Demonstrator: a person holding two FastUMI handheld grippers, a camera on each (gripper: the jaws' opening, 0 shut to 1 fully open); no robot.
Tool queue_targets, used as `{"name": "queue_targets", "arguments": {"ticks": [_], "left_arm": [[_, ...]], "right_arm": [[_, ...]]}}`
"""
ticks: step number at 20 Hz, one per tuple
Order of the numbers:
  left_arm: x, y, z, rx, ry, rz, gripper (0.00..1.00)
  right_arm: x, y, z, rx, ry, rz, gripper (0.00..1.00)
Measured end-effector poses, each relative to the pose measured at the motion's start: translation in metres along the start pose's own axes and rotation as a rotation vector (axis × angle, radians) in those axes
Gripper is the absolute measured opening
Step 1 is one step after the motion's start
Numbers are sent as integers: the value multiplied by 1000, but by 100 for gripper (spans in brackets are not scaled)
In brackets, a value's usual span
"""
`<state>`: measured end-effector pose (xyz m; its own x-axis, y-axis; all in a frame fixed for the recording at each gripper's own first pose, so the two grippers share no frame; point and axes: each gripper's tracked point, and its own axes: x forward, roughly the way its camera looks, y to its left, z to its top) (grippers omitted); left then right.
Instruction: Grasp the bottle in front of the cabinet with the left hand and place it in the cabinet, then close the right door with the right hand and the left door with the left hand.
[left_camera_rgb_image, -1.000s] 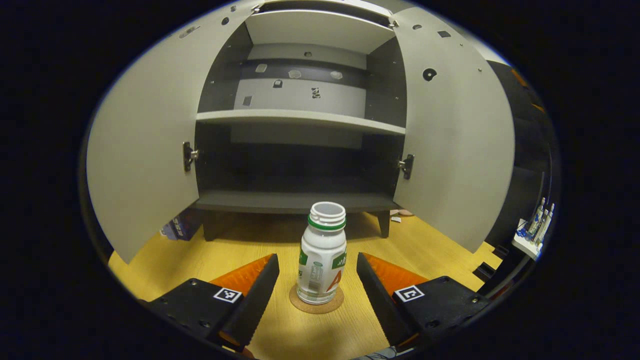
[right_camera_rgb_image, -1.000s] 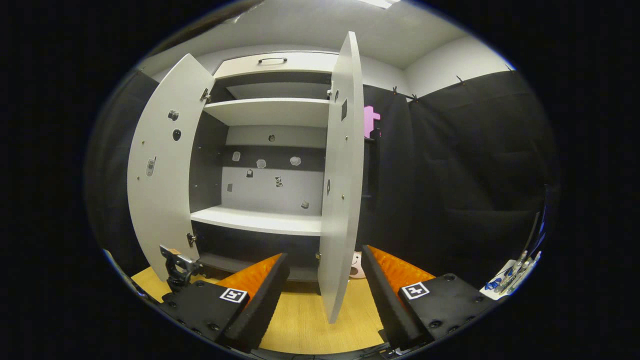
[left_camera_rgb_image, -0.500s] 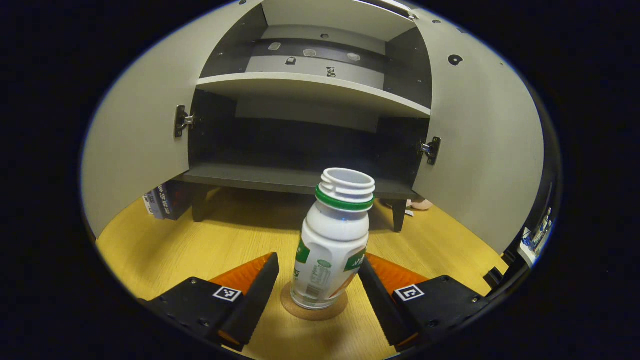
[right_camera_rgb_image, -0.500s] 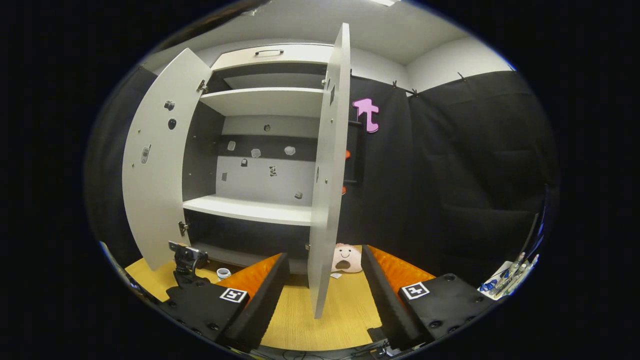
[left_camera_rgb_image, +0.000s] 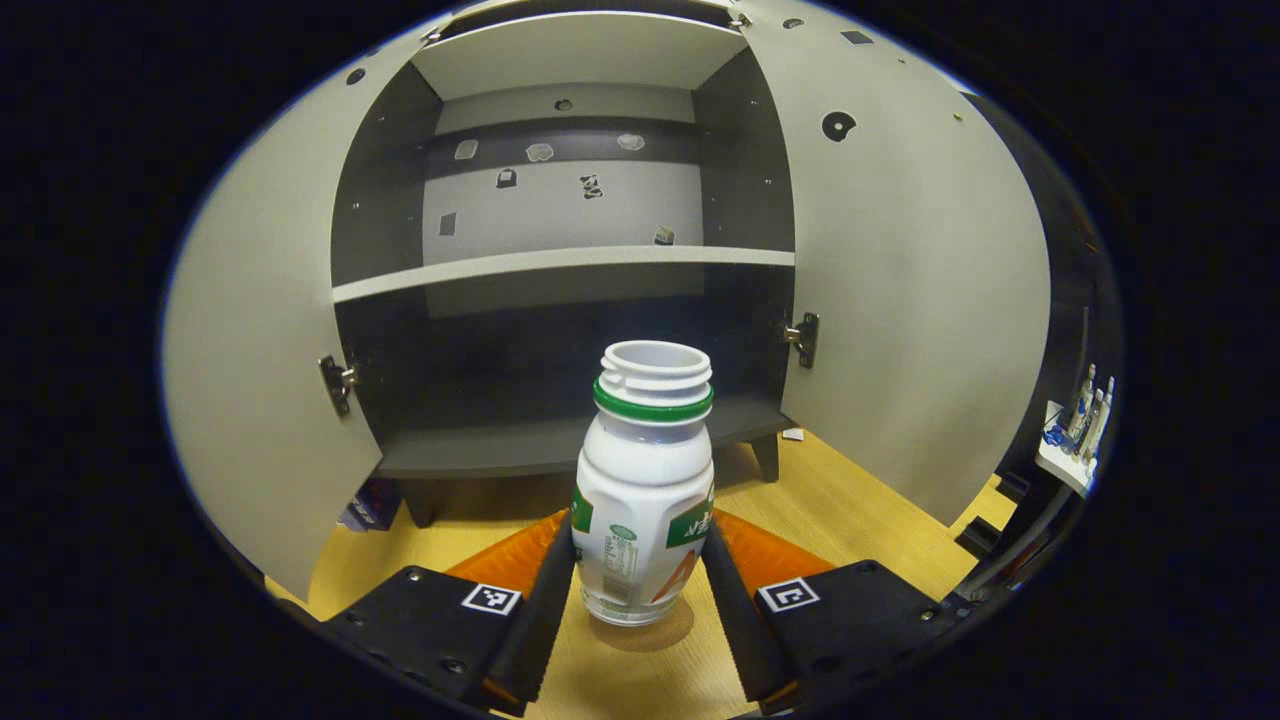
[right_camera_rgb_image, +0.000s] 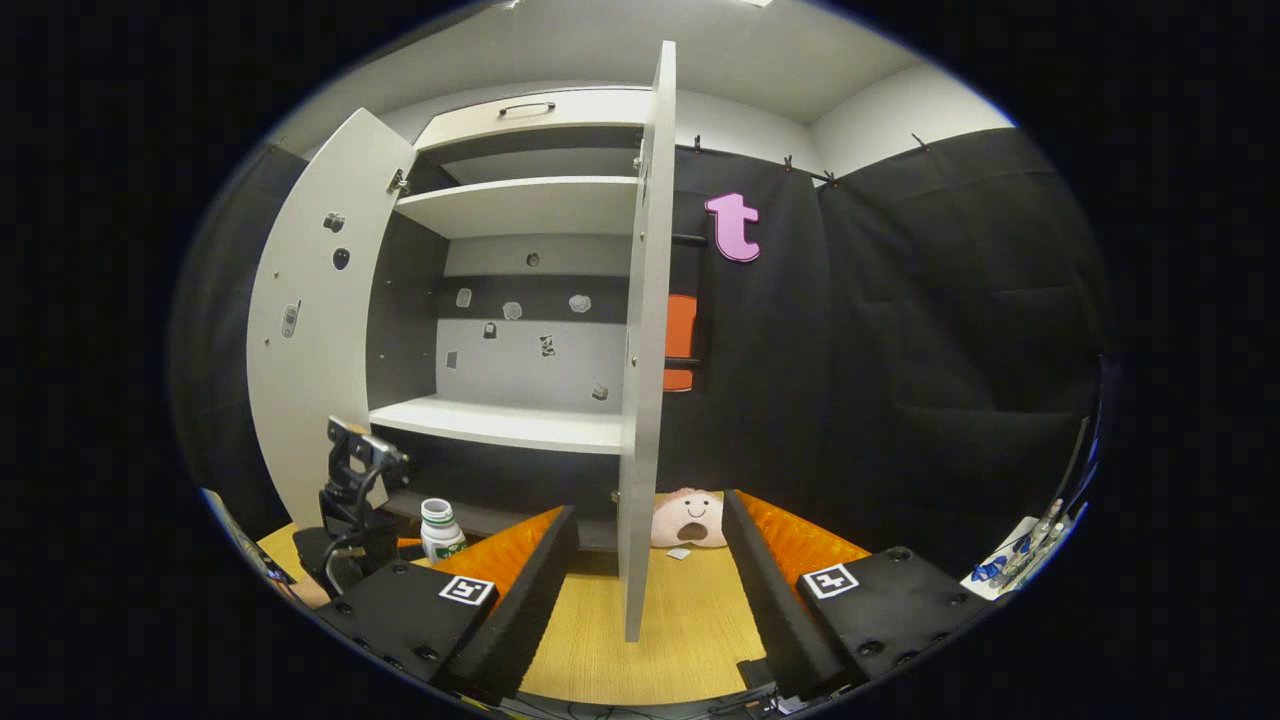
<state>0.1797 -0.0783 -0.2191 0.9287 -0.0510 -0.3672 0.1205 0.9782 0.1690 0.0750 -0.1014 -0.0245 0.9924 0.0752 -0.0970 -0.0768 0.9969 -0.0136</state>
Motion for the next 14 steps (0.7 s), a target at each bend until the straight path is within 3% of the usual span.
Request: {"name": "queue_targets", "arguments": {"ticks": [5, 10, 14], "left_arm": [[-13, 5, 85, -79, -49, -10, 72], [7, 21, 173, -154, -123, -44, 72], [41, 44, 237, -148, -187, -45, 72]], "right_arm": [[6, -12, 6, 44, -22, 27, 96], [13, -36, 12, 29, -43, -50, 96], [14, -41, 24, 56, -66, -97, 96]]}}
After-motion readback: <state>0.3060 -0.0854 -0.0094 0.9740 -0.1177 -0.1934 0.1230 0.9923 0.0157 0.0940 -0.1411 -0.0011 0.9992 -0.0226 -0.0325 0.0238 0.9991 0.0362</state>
